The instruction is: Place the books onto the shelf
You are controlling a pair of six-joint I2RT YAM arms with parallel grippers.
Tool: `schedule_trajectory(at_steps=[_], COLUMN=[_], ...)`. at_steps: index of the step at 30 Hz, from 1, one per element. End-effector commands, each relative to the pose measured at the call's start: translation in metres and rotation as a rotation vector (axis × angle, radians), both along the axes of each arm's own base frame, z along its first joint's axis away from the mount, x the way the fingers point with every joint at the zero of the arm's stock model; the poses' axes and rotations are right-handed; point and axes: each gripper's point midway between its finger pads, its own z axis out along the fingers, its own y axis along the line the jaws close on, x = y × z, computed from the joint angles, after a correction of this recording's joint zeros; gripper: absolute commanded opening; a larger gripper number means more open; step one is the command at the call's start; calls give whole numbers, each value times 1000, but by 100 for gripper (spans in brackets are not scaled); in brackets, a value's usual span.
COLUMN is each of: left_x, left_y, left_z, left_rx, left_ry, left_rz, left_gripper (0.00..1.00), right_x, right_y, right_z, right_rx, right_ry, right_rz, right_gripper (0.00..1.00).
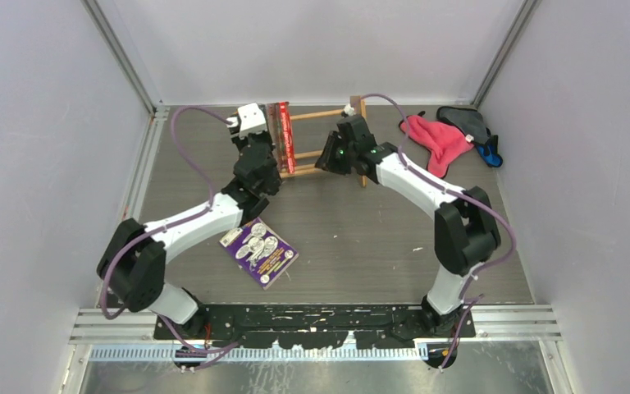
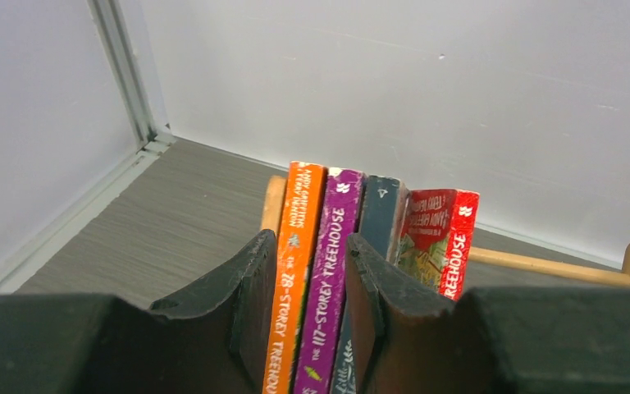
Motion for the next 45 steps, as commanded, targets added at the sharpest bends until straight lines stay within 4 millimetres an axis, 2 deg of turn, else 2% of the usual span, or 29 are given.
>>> schedule_trajectory(at_steps=[1,8,13,21,29,34,38,45], left_x=[-26,-57,-78,-105,-120,-124,-128,-135], left_y=[19,40,53,66,78,81,83,88], left_z=[22,7,-11,-38,-54,-55,-56,-61], left_rx=[-81,-141,-166,-195,-184,-189,-199,-230], left_ry=[-27,64,141,233,274,282,283,311], left_rz=[22,5,2,4,25,23,22,40], left_gripper=[37,37,37,36,36,36,36,37], right_x=[49,102,121,130,112,107,107,104], right_y=[25,63,86,119,154,154,141,113], right_z=[45,51,30,20,23,23,31,46], right_rx=[72,134,150,165,166,157,126,81], right_ry=[-119,-120,-90,-77,-84,-86,-114,-152], right_rz=[-20,-18,2,36,78,70,40,8], right_gripper=[28,14,8,6,6,6,7,19])
